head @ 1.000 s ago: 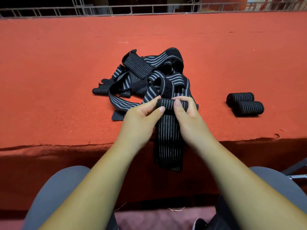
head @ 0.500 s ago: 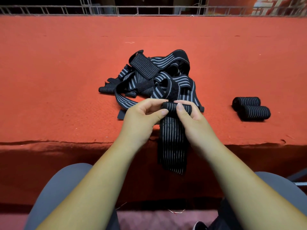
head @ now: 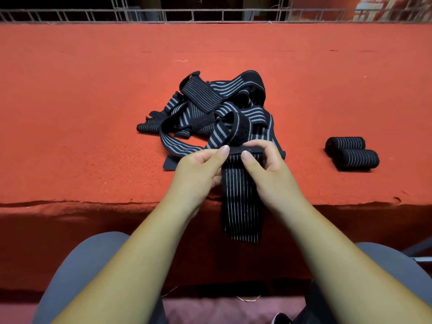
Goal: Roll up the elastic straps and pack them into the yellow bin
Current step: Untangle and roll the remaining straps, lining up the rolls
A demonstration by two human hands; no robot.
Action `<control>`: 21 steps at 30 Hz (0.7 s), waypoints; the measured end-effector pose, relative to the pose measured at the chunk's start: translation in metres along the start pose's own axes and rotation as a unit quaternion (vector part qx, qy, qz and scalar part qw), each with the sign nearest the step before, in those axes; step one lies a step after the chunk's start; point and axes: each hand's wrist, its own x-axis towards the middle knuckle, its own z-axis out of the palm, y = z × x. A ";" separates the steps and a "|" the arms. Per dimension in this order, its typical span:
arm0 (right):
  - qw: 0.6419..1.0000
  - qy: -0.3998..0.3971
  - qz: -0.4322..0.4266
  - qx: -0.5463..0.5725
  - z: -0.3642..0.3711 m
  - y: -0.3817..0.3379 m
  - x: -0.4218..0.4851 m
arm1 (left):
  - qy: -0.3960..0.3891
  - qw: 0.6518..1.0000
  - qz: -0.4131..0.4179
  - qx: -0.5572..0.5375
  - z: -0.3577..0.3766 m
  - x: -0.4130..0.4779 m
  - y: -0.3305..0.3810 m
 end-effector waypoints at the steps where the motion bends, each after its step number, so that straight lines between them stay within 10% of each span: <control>1: 1.000 0.005 0.009 0.006 0.001 -0.001 0.000 | -0.002 1.000 0.013 0.003 -0.001 0.001 0.000; 21: 0.999 0.032 -0.014 -0.016 -0.010 -0.005 0.000 | 0.014 0.996 -0.014 0.087 0.019 -0.008 -0.008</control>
